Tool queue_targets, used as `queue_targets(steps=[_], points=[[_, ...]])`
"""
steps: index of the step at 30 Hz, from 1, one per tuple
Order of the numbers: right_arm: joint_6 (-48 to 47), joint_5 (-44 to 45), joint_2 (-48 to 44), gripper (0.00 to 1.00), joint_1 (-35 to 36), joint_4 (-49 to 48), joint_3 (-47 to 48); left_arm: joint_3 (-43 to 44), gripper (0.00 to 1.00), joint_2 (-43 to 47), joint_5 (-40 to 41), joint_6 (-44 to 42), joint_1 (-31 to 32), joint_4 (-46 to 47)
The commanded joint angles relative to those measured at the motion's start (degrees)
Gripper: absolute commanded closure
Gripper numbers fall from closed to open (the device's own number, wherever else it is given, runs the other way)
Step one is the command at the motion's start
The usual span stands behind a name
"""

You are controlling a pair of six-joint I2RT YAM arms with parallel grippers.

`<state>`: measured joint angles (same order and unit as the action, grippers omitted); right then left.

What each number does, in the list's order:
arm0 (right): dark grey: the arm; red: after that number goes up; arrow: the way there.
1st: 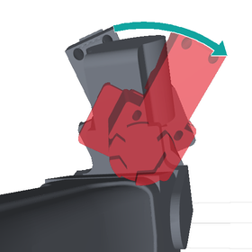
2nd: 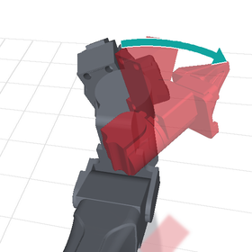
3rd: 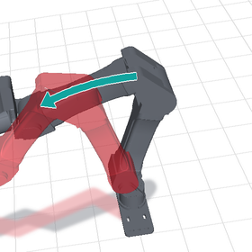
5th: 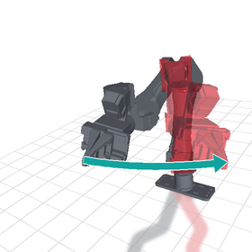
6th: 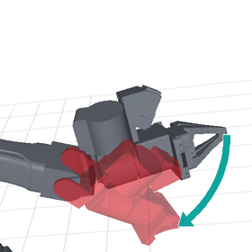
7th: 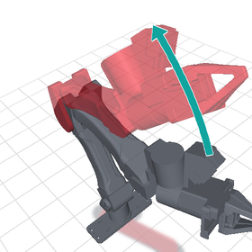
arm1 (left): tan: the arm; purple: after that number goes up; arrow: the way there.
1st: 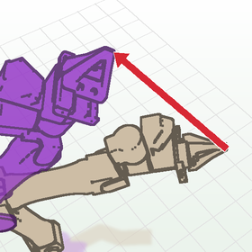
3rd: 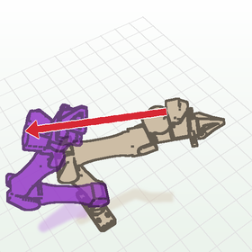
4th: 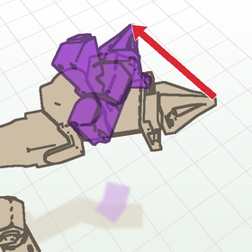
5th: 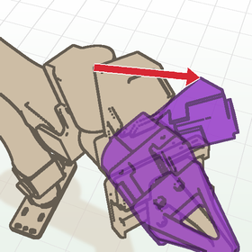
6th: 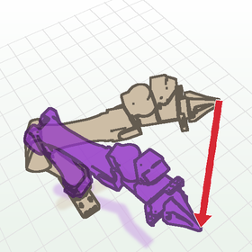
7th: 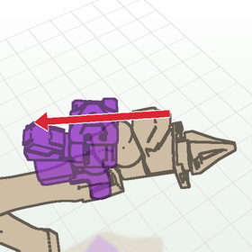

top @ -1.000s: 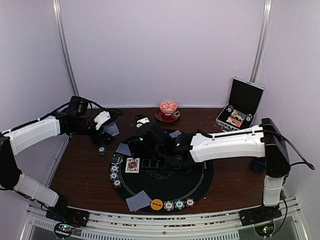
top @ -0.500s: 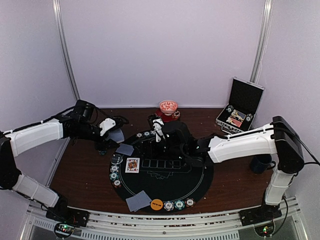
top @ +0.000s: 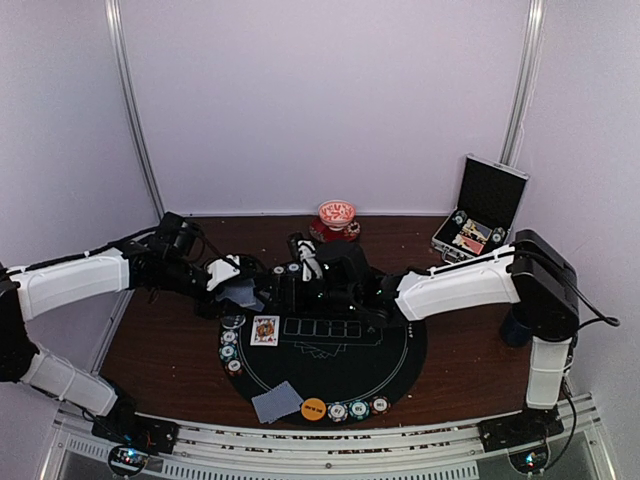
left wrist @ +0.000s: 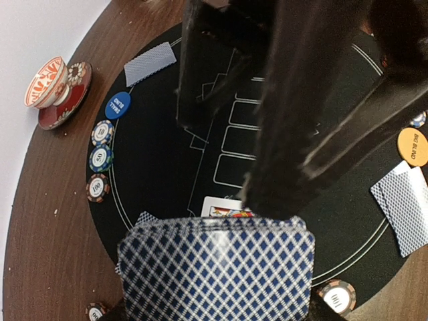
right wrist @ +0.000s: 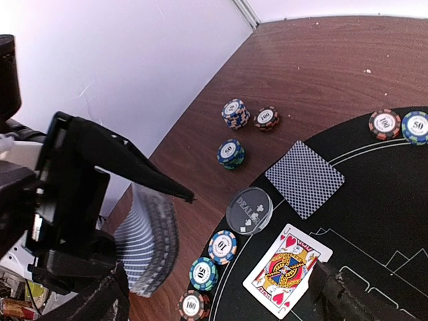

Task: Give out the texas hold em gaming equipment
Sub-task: Pick up the poker card from the face-down deck piles.

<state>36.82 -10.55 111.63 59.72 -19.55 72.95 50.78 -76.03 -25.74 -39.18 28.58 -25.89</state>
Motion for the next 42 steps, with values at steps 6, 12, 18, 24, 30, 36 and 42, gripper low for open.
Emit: queue_targets(steps=[6,12,18,24,30,36,42], points=[[6.2,-8.1,4.6,0.08,-1.3,-5.2,4.1,-1.1,0.40,1.5,-1.7,-2.3,1.8,0.0],[7.1,-8.2,4.9,0.10,-1.3,-5.3,3.8,-1.1,0.40,1.5,-1.6,-2.4,1.9,0.0],[7.9,-10.8,8.7,0.11,-1.3,-3.3,7.8,-1.2,0.40,1.0,-1.8,-2.6,2.3,0.0],[8.7,-12.3,12.8,0.12,-1.3,-1.8,11.7,-1.3,0.40,1.0,-1.7,-2.7,2.6,0.0],[9.8,-5.3,12.5,0.17,-2.6,4.8,11.4,-1.4,0.40,0.8,-1.3,-2.8,2.6,0.0],[11.2,-2.9,9.8,0.26,-5.2,5.1,6.1,-1.3,0.40,0.5,-1.0,-2.7,2.6,0.0],[10.4,-2.3,8.0,0.33,-5.8,6.5,4.5,-1.1,0.40,0.1,-0.7,-2.5,2.6,0.0]])
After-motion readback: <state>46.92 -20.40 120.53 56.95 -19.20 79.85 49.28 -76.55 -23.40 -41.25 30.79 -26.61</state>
